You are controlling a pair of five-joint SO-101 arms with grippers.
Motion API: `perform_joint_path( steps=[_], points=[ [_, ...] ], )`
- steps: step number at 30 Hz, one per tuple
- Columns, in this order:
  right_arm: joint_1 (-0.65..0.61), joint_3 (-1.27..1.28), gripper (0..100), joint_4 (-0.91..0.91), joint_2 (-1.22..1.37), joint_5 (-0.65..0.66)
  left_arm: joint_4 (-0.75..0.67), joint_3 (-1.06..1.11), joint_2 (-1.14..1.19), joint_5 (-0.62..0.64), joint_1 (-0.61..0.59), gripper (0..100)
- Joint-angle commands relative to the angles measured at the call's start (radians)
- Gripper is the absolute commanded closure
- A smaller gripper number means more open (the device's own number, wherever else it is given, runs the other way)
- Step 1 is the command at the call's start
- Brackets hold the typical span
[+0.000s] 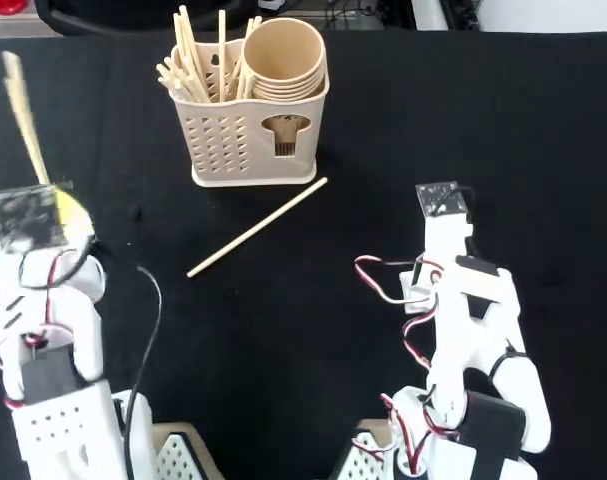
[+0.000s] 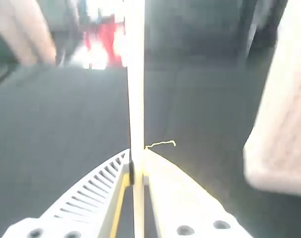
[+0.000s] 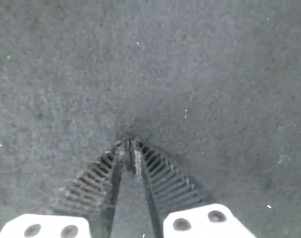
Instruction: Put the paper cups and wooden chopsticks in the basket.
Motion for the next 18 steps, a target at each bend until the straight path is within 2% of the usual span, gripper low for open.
perform_joint_path(
  steps=[1,3,6,9,11,18],
  points=[
    [-0.017,-0.047,98.5,0.005,0.001,-0.002,-0.238,-0.019,-0.04,0.27,0.054,97],
    [-0.017,-0.047,98.5,0.005,0.001,-0.002,-0.391,-0.03,-0.026,0.308,0.117,97],
    [-0.017,-0.047,98.5,0.005,0.002,-0.002,-0.548,-0.105,0.048,0.259,0.257,97],
    [-0.017,-0.047,98.5,0.005,0.002,-0.002,-0.56,-0.269,0.218,0.196,0.392,97],
    [-0.017,-0.045,98.5,0.005,0.002,-0.002,-0.56,-0.389,0.379,0.186,0.438,97],
    [-0.017,-0.044,98.5,0.003,0.002,-0.002,-0.562,-0.794,0.913,0.181,0.44,97]
  ],
)
